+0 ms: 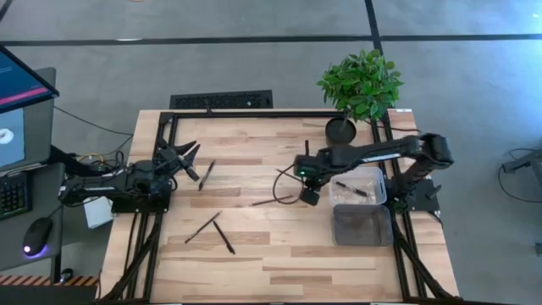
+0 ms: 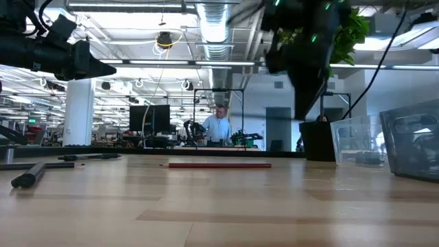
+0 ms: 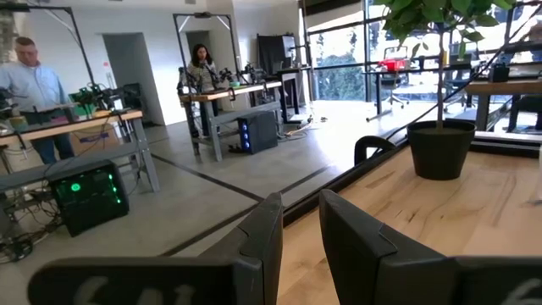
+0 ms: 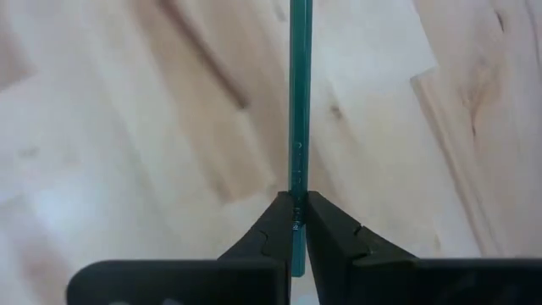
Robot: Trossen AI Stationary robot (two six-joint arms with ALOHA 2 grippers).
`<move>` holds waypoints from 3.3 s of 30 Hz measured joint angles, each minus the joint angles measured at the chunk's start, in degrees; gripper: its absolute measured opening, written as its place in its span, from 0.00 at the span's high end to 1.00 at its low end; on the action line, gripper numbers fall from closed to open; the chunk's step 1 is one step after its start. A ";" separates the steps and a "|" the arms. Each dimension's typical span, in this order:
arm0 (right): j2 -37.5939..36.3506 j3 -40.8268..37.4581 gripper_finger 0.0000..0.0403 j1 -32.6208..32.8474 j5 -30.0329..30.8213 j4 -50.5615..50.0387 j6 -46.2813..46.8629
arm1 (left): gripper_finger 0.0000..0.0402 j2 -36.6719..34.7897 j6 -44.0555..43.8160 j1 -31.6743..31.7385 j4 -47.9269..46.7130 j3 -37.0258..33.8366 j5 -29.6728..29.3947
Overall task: Sort pens & pencils
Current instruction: Put the dark green pencil into the black transparent bin, then put the brown pencil into the black transparent bin
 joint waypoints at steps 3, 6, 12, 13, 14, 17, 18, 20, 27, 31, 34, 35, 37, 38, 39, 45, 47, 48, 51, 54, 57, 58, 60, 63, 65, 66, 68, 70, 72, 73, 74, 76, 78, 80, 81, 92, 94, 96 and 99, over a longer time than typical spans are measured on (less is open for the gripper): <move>-5.40 0.02 0.88 2.67 -0.05 -3.64 1.62 | 0.82 0.00 0.00 0.00 0.00 -0.02 0.00; -10.96 0.02 0.88 6.30 -0.04 -7.36 4.07 | 0.82 0.00 -0.04 0.00 0.00 0.00 0.00; -20.04 0.11 0.88 16.22 -0.05 -16.95 12.23 | 0.82 0.00 -0.04 0.00 0.00 -0.01 -0.02; -21.18 0.11 0.88 18.06 0.06 -19.31 13.47 | 0.82 0.00 -0.03 -0.02 0.00 -0.01 0.00; -22.19 0.06 0.88 19.92 0.57 -21.72 15.32 | 0.82 0.00 -0.02 0.00 0.00 -0.02 0.00; -24.46 0.00 0.88 25.58 2.20 -27.74 22.95 | 0.82 0.00 -0.07 -0.01 0.00 0.00 0.00; -25.06 -0.02 0.88 27.79 2.74 -29.13 25.44 | 0.82 0.00 -0.05 -0.01 0.00 0.00 -0.02; -26.00 -0.02 0.88 32.17 3.00 -31.22 29.76 | 0.82 0.00 0.33 -0.02 0.00 -0.02 0.00; -26.62 -0.30 0.88 49.00 7.50 -33.58 48.36 | 0.82 0.00 -0.28 -0.01 0.00 0.00 -0.02; -25.15 -2.75 0.88 57.70 7.66 -33.44 57.84 | 0.82 0.00 -2.56 0.00 0.00 -0.02 -0.11; -23.93 -5.98 0.88 62.89 8.06 -32.96 64.46 | 0.82 0.00 -4.75 -0.01 0.00 0.00 -0.10; -23.54 -6.94 0.88 64.26 8.69 -32.28 66.17 | 0.82 0.00 -5.48 -0.01 0.00 0.00 -0.11; -23.11 -8.85 0.88 66.41 10.37 -29.57 68.04 | 0.82 0.00 -6.22 0.00 0.00 0.00 -0.11; -22.84 -9.68 0.88 67.16 10.82 -28.20 68.61 | 0.82 0.00 -6.63 0.00 0.00 0.00 -0.11; -22.65 -10.37 0.88 67.69 11.23 -26.72 69.33 | 0.82 0.00 -7.14 0.00 0.00 0.00 -0.13; -22.65 -15.95 0.88 68.34 12.12 -19.11 70.92 | 0.82 0.02 -8.95 0.00 0.00 -0.02 -0.15; -22.62 -18.41 0.88 68.36 11.92 -17.31 70.92 | 0.82 0.00 -9.57 0.00 0.00 -0.02 -0.17; -22.61 -19.45 0.88 68.36 11.90 -16.78 70.93 | 0.82 0.01 -9.87 -0.02 -0.01 -0.01 -0.17; -22.63 -22.29 0.88 68.36 11.78 -13.67 70.88 | 0.82 0.02 -10.71 0.00 -0.02 0.00 -0.17; -22.65 -24.24 0.88 68.33 11.71 -10.88 70.87 | 0.82 0.02 -11.13 0.00 0.00 0.00 -0.11; -22.65 -26.01 0.88 68.31 11.55 -8.04 70.88 | 0.82 0.02 -11.27 -0.01 0.00 0.00 0.00; -22.65 -26.51 0.88 68.31 11.53 -7.25 70.86 | 0.82 0.02 -11.61 0.00 0.00 -0.01 0.00; -22.65 -26.75 0.88 68.31 11.54 -6.69 70.98 | 0.82 0.02 -11.98 0.00 0.00 0.00 0.09; -22.65 -26.86 0.88 68.31 11.81 -5.79 71.62 | 0.82 0.02 -11.98 0.00 0.00 0.00 0.17; -22.65 -26.86 0.88 68.31 11.81 -5.51 71.33 | 0.82 0.02 -12.06 -0.02 0.00 0.00 0.17; -22.65 -26.86 0.88 68.31 11.81 -5.53 71.34 | 0.82 0.02 -12.12 -0.02 0.00 0.00 0.17; -22.65 -26.86 0.88 68.31 11.81 -5.60 71.34 | 0.82 0.02 -12.16 -0.02 0.00 0.00 0.17; -22.65 -26.86 0.88 68.31 11.81 -5.60 71.34 | 0.82 0.02 -12.17 0.00 0.00 0.00 0.17; -22.65 -26.86 0.87 68.31 11.79 -5.60 71.34 | 0.82 0.02 -12.17 0.00 0.00 0.00 0.17; -22.65 -26.86 0.87 68.31 11.79 -5.58 71.34 | 0.82 0.02 -12.17 0.00 0.00 0.00 0.17; -22.65 -26.86 0.85 68.31 11.74 -5.58 71.34 | 0.82 0.02 -12.17 0.00 0.00 0.00 0.20; -22.65 -26.86 0.83 68.31 11.25 -5.53 71.34 | 0.82 0.02 -12.17 -0.02 0.00 -0.01 0.19; -22.65 -26.86 0.79 68.31 10.50 -5.42 71.36 | 0.82 0.02 -12.19 0.00 0.00 0.00 0.20; -22.65 -26.86 0.75 68.31 10.25 -5.40 71.34 | 0.82 0.02 -12.17 0.00 0.00 0.00 0.20; -22.65 -26.86 0.74 68.31 10.24 -5.41 71.34 | 0.82 0.02 -12.17 -0.01 0.00 -0.02 0.20; -24.70 -21.53 0.65 64.37 10.26 -19.01 68.91 | 0.82 0.02 -12.20 -0.02 0.00 0.00 0.20; -25.58 -19.00 0.65 61.80 10.46 -24.75 64.23 | 0.82 0.02 -12.20 -0.02 0.00 0.00 0.20; -26.53 -16.70 0.64 58.50 11.65 -30.82 58.79 | 0.82 0.02 -12.20 -0.02 0.00 0.00 0.20; -27.62 -13.39 0.65 52.88 17.37 -34.51 54.81 | 0.82 0.02 -12.20 0.00 0.00 -0.01 0.22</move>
